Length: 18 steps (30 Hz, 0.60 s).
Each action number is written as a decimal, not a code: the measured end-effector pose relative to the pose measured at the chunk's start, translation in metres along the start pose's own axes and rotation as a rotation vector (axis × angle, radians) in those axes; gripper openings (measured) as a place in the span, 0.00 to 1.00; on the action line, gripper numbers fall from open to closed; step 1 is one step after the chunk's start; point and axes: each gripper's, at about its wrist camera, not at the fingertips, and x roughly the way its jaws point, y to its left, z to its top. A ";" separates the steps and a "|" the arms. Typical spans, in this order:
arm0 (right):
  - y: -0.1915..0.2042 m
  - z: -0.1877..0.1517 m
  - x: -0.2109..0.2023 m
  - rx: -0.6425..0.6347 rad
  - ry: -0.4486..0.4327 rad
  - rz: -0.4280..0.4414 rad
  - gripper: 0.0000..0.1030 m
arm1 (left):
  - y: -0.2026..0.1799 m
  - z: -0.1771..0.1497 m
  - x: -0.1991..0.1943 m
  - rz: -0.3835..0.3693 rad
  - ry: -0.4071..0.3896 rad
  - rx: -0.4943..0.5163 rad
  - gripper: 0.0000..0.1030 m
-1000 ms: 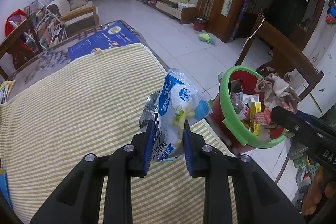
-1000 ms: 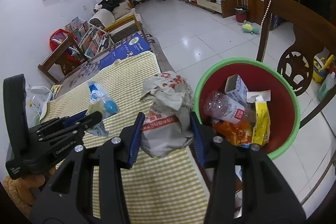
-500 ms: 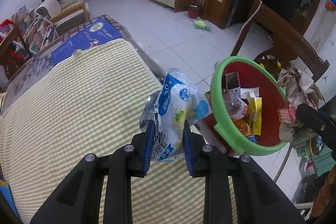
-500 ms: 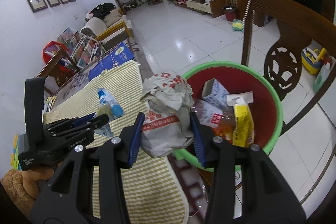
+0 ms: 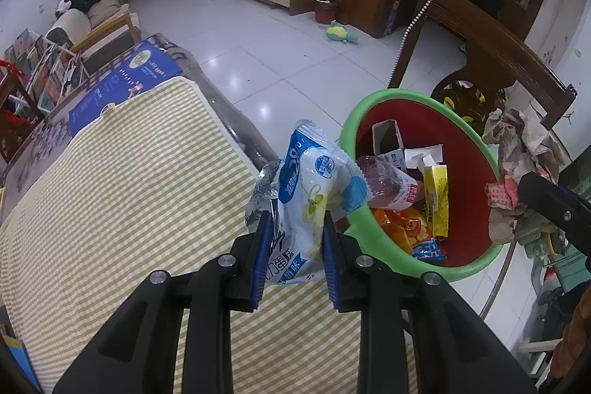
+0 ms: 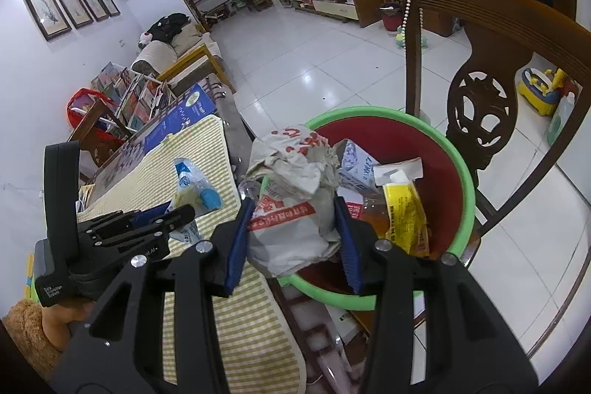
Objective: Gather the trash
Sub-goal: 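Carry the milk bag over the bucket while the right tool carries the crumpled paper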
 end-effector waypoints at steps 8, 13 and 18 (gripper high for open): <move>-0.007 -0.001 -0.003 0.011 -0.001 -0.005 0.41 | -0.012 0.001 0.003 -0.008 0.008 0.021 0.23; -0.011 -0.002 -0.007 0.020 -0.007 -0.015 0.41 | -0.017 0.002 0.003 -0.014 0.012 0.032 0.23; -0.019 -0.002 -0.010 0.033 -0.013 -0.029 0.41 | -0.023 0.002 0.005 -0.026 0.016 0.043 0.23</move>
